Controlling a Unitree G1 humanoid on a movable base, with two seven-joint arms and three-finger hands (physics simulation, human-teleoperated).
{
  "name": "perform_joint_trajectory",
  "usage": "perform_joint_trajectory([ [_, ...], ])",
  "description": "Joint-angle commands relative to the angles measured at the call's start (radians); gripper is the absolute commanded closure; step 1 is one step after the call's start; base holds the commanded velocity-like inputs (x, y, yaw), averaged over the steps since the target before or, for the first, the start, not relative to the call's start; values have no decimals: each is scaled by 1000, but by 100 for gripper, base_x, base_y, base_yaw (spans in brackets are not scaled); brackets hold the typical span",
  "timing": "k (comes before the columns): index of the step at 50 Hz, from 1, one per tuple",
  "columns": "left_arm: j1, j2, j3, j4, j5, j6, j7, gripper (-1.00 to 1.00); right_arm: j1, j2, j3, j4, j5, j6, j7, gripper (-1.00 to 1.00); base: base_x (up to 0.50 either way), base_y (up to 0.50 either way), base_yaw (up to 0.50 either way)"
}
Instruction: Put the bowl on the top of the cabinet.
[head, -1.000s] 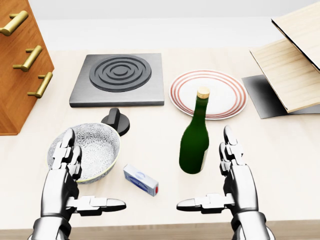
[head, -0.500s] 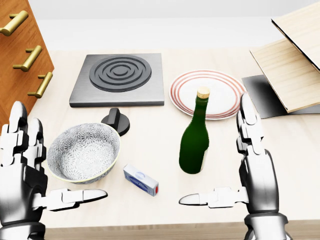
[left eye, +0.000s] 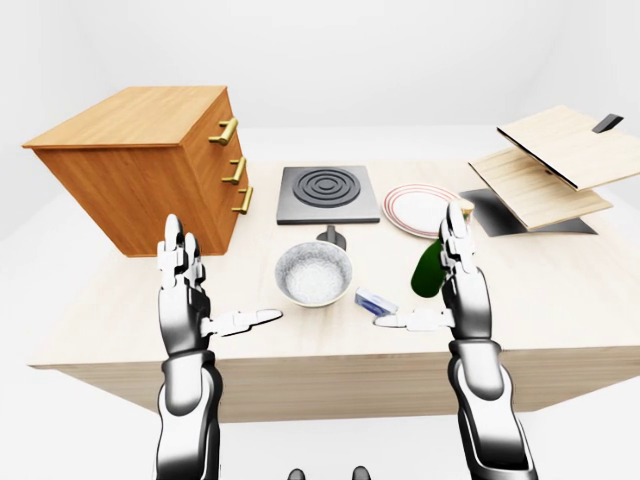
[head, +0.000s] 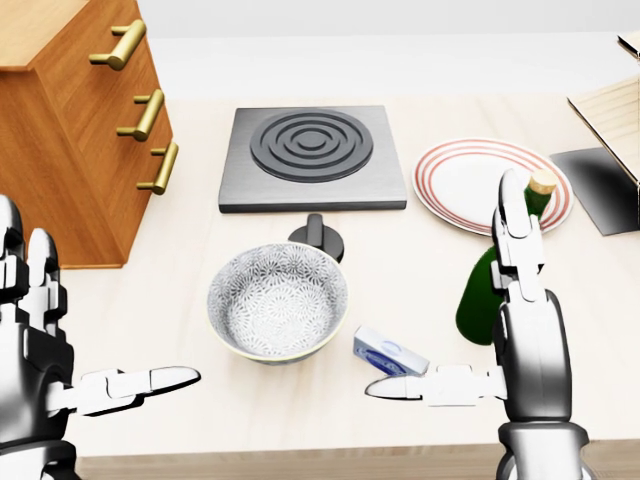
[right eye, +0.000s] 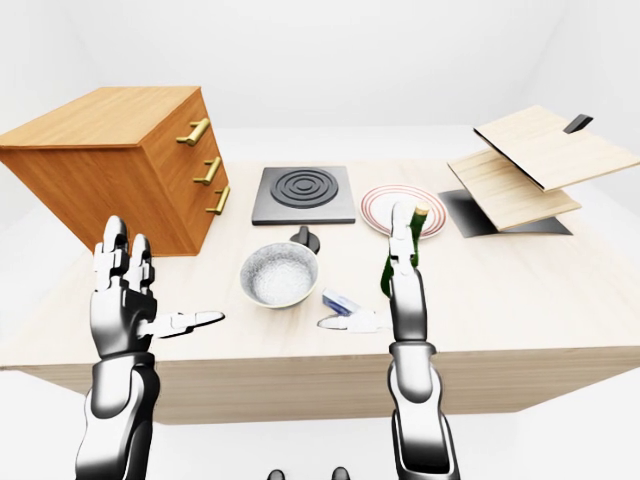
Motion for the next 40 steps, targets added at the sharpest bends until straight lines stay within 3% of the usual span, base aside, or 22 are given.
perform_joint_trajectory([
  [1, -5, 2, -5, 8, -6, 0, -4, -100, -5, 0, -2, -20, 14, 0, 10, -100, 0, 46, 0],
  [18, 37, -6, -17, -15, -25, 0, -44, -100, 67, 4, 22, -30, -11, 0, 19, -100, 0, 46, 0],
  [20, 47, -5, -29, -10, 9, 0, -49, -100, 93, -1, 36, -56, -33, 0, 30, -100, 0, 46, 0],
  [23, 8, 0, -6, 10, -14, 0, -34, -100, 46, 2, -11, -37, -7, 0, 14, -100, 0, 45, 0],
  [26, 15, 1, -5, 9, -19, 0, -39, -100, 56, -2, 4, -22, -5, 0, 29, -100, 0, 45, 0],
  [28, 57, -6, -35, -7, -19, 0, -63, -100, 77, 1, 19, -29, -19, 0, 29, -100, 0, 45, 0],
  [40, 29, -3, -20, -3, -17, 0, -54, -100, 60, 0, 14, -17, -22, 0, 28, -100, 0, 46, 0],
])
